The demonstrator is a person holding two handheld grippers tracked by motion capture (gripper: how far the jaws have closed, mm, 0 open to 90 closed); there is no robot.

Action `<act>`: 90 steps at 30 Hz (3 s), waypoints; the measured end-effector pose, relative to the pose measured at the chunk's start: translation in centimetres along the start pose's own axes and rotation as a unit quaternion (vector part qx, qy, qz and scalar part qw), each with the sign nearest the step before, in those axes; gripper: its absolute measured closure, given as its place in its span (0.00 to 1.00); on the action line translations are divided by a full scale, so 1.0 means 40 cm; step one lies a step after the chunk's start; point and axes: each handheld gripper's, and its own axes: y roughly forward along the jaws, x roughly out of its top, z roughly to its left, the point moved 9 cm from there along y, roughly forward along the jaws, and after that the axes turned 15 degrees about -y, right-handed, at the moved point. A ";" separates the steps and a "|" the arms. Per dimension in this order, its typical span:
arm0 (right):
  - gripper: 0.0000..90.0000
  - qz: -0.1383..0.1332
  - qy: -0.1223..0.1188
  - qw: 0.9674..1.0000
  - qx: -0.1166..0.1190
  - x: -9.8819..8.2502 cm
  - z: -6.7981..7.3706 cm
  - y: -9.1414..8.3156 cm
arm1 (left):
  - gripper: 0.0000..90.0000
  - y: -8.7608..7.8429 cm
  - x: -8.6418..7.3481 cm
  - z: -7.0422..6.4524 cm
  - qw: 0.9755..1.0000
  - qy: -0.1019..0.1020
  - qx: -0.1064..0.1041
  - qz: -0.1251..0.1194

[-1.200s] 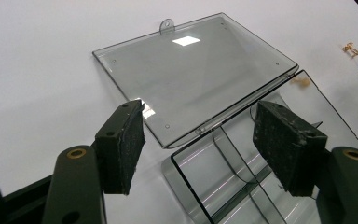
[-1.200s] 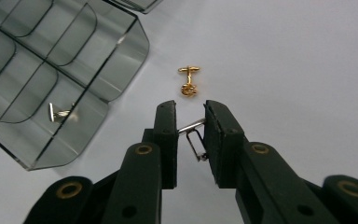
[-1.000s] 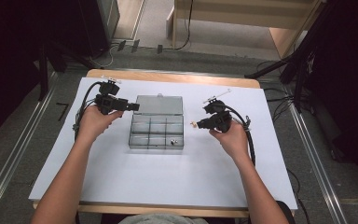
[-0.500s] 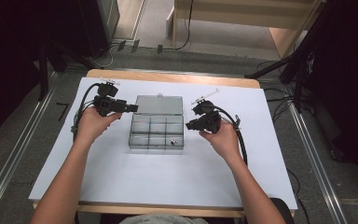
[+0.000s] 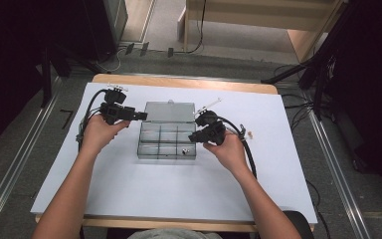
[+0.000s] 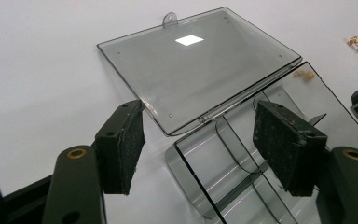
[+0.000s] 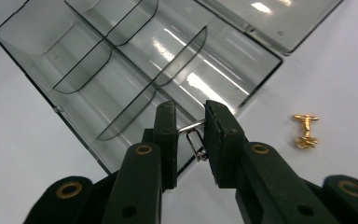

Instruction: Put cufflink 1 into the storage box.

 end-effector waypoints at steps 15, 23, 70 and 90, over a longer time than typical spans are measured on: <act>0.85 0.029 -0.025 0.999 0.019 -0.004 0.042 0.073 | 0.39 0.005 -0.003 0.003 1.000 0.000 0.001 0.003; 0.85 0.036 -0.028 0.999 0.028 -0.009 0.048 0.097 | 0.39 0.005 -0.003 0.003 1.000 0.002 0.001 0.004; 0.73 0.012 0.045 0.998 -0.038 -0.056 -0.144 0.024 | 0.39 0.003 -0.002 0.010 1.000 -0.001 0.004 0.001; 0.82 0.048 0.045 0.995 -0.077 -0.084 -0.187 0.090 | 0.39 0.003 -0.002 0.015 1.000 -0.004 0.004 0.001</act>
